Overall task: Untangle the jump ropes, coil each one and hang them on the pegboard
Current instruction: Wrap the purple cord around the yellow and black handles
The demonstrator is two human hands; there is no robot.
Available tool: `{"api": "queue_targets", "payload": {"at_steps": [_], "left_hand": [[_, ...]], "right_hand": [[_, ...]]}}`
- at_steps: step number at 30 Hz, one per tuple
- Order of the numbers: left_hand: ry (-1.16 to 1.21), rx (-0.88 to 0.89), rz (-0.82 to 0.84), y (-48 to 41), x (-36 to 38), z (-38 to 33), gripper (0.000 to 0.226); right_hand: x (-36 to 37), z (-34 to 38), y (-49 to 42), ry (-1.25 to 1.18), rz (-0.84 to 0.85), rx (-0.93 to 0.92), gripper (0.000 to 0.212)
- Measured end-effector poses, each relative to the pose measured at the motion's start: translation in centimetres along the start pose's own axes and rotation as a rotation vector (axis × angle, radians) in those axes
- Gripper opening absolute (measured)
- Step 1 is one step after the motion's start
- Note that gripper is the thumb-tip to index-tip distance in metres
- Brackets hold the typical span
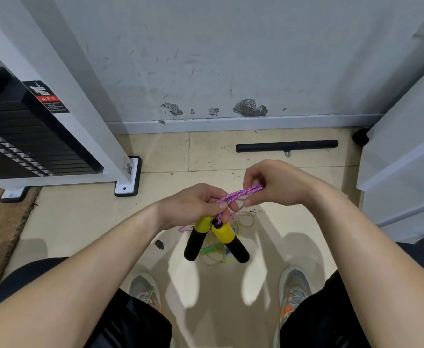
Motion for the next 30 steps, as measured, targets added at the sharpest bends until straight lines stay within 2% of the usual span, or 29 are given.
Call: {"api": "queue_targets", "payload": {"at_steps": [2, 4, 8, 12, 15, 18, 22, 26, 30], "left_hand": [[-0.012, -0.015, -0.009, 0.1, -0.4, 0.3, 0.028], [-0.02, -0.033, -0.009, 0.2, -0.6, 0.5, 0.033], [0.029, -0.081, -0.045, 0.4, -0.2, 0.7, 0.053], [0.07, -0.014, -0.046, 0.6, 0.4, 0.0, 0.039], [0.186, 0.041, -0.027, 0.7, 1.2, -0.6, 0.035], [0.34, 0.015, -0.016, 0.8, 1.4, -0.7, 0.023], [0.319, 0.016, -0.062, 0.7, 1.0, -1.3, 0.043], [0.303, 0.063, -0.064, 0.9, 1.1, -2.0, 0.034], [0.462, 0.13, -0.157, 1.4, -1.0, -3.0, 0.031]], "right_hand": [[-0.2, -0.8, 0.0, 0.081, -0.009, 0.012, 0.017], [-0.7, -1.0, 0.1, 0.093, -0.044, 0.019, 0.017], [-0.4, -0.5, 0.1, -0.248, -0.047, -0.011, 0.013], [0.0, 0.2, 0.0, -0.402, -0.012, -0.028, 0.014], [0.1, -0.1, -0.1, -0.513, 0.009, 0.016, 0.012], [-0.2, -0.3, -0.3, -0.688, -0.033, 0.024, 0.023], [0.3, -0.6, -0.7, -0.92, 0.0, 0.037, 0.037], [0.0, -0.6, -1.1, -0.902, -0.056, -0.005, 0.028], [0.6, -1.2, -1.2, -0.772, -0.067, 0.002, 0.02]]}}
Point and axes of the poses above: each hand's wrist, its own y-axis away from the middle knuckle, its own x-axis out of the palm, z = x × y, the point moved 10 cm from there along -y, towards the middle knuckle
